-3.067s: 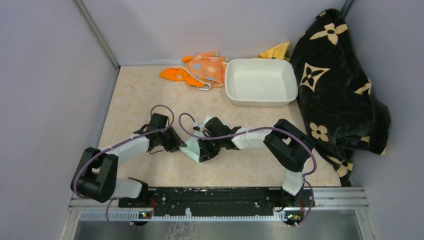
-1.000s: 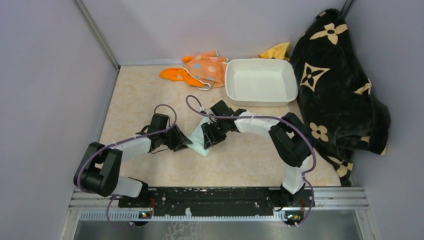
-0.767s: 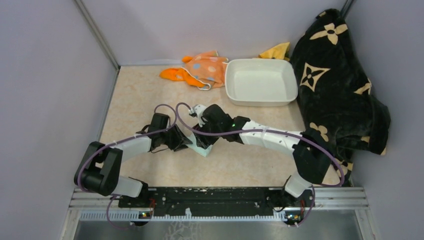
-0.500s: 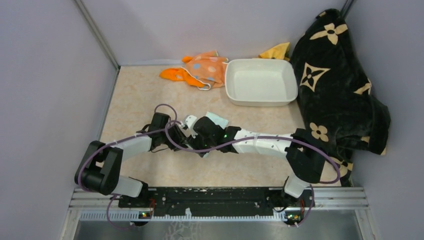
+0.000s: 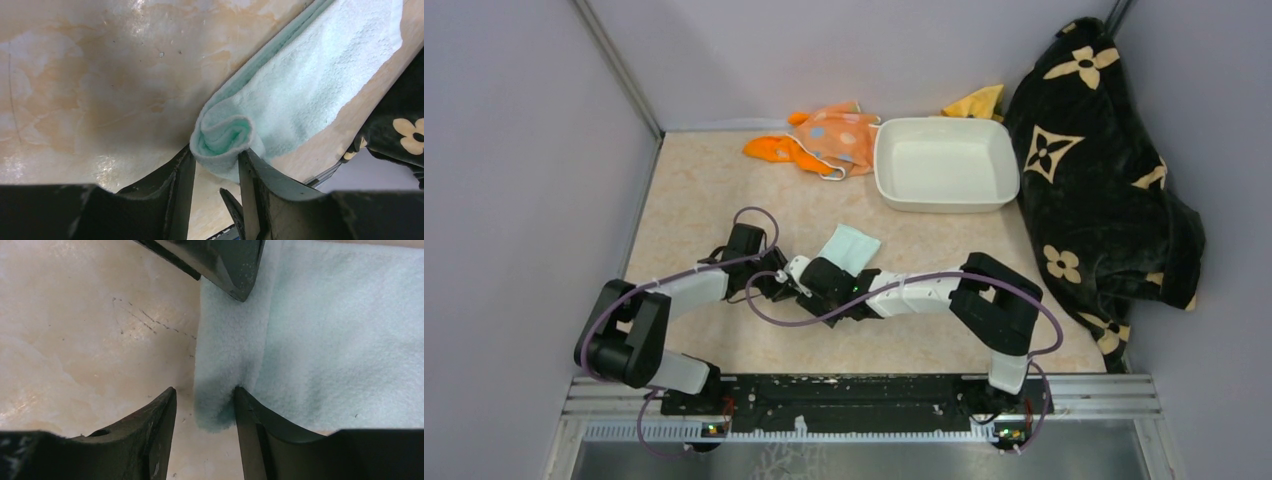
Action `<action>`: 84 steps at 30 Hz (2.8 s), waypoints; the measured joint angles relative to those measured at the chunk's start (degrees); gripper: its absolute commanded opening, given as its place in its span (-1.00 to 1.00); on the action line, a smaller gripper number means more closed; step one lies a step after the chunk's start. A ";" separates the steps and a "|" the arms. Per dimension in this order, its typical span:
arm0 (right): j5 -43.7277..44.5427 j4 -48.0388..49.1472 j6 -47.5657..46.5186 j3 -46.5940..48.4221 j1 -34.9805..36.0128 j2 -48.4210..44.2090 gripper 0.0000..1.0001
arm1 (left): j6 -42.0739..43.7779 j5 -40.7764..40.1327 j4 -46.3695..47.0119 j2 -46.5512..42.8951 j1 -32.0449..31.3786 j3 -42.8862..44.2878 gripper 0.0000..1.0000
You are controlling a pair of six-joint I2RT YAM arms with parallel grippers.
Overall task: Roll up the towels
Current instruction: Roll the towel at the center of the board.
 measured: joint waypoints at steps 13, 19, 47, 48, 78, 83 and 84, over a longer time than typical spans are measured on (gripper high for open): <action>8.26 1.84 -0.79 0.31 2.19 2.36 -0.62 | -0.02 0.11 -0.17 0.15 -0.04 0.24 -0.05; 8.98 0.26 -1.36 1.66 1.95 3.02 -1.00 | 0.00 0.26 -0.15 -0.37 -0.02 0.15 0.14; -60.70 17.59 34.67 -4.63 -23.21 11.65 -1.00 | 1.57 -2.54 -11.91 -26.10 0.02 -7.32 0.41; -61.20 18.38 35.63 -4.92 -23.47 12.13 -1.00 | 1.49 -2.25 -11.13 -24.92 0.04 -7.32 0.38; -15.34 -1.49 11.50 -0.46 -4.20 -9.31 -0.10 | 2.16 1.22 -0.09 -4.11 0.04 -3.63 -0.04; -4.92 -2.69 6.21 0.00 2.32 -7.65 -0.12 | 2.14 1.29 -0.07 -4.07 0.04 -3.61 -0.03; -3.69 -2.82 5.62 0.42 2.71 -6.51 -0.12 | 2.16 1.29 -0.07 -4.07 0.04 -3.61 -0.03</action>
